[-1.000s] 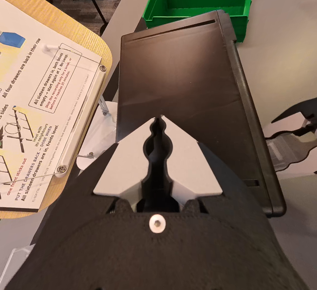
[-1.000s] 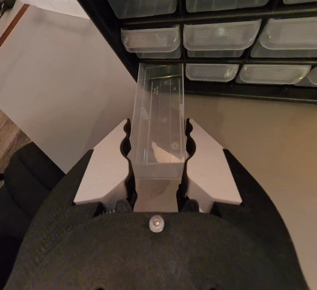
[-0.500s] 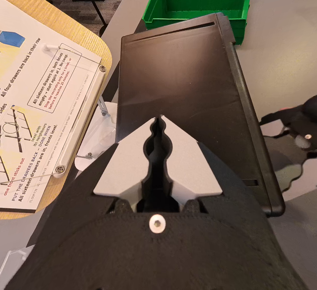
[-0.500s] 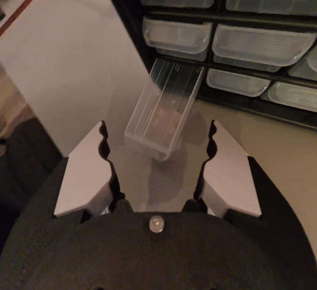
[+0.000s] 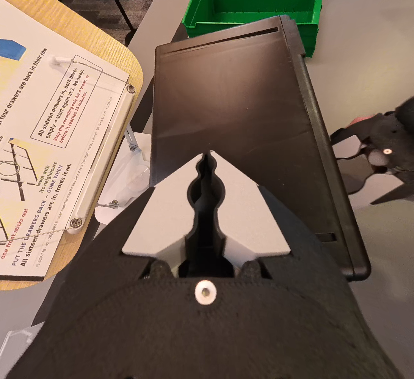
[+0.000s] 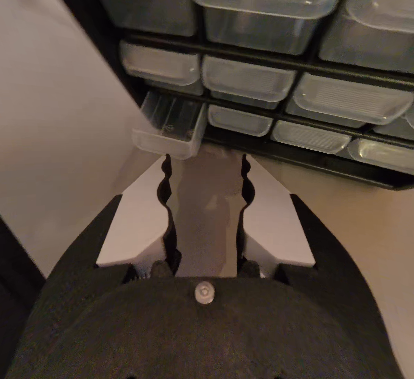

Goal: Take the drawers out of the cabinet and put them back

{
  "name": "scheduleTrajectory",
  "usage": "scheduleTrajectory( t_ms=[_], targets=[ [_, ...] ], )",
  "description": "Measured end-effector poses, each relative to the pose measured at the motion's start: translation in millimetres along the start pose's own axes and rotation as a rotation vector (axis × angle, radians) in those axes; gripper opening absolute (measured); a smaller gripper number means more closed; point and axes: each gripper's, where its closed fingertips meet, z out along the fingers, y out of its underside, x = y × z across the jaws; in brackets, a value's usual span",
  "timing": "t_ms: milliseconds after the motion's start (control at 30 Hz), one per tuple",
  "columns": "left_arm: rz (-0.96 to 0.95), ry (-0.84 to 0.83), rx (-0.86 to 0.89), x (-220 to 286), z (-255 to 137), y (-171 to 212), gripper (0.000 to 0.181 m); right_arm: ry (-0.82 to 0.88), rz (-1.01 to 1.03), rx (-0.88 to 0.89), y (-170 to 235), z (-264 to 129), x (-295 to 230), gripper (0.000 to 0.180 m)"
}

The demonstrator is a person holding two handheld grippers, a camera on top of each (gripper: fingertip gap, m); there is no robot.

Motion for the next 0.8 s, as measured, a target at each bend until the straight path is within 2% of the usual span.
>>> scheduleTrajectory(
  t_ms=[133,167,233,300,367,500,667,733,800],
  targets=[
    [-0.001,0.003,0.006,0.2,-0.3,-0.2,0.000,0.104,0.111,0.081,-9.8,18.5,13.8,0.075],
    [-0.001,0.003,0.006,0.2,-0.3,-0.2,0.000,0.137,0.127,0.100,-12.6,22.4,16.7,0.085],
    [-0.002,0.003,0.007,0.1,-0.4,-0.1,0.000,0.183,0.179,0.126,-16.3,30.2,20.2,0.094],
    [-0.003,0.002,0.010,0.1,-0.5,-0.2,0.000,0.211,0.204,0.105,-13.2,40.5,20.9,0.114],
    [-0.003,0.001,0.014,0.0,-0.8,-0.3,0.000,0.218,0.217,0.112,-11.6,44.8,21.0,0.115],
    [-0.007,0.004,0.020,-0.3,-1.1,-0.6,0.000,0.198,0.202,0.110,-10.2,41.7,20.2,0.115],
    [-0.033,-0.022,0.056,-4.0,-3.2,-2.5,0.002,0.137,0.186,0.138,-17.4,1.7,39.8,0.091],
    [-0.035,-0.130,0.091,-13.9,-8.5,-4.4,0.024,0.109,0.228,0.194,-22.3,-19.8,62.2,0.066],
    [-0.021,-0.203,0.160,-9.6,-17.9,-7.7,0.031,0.129,0.281,0.216,-20.4,-35.2,93.9,0.073]
  ],
)
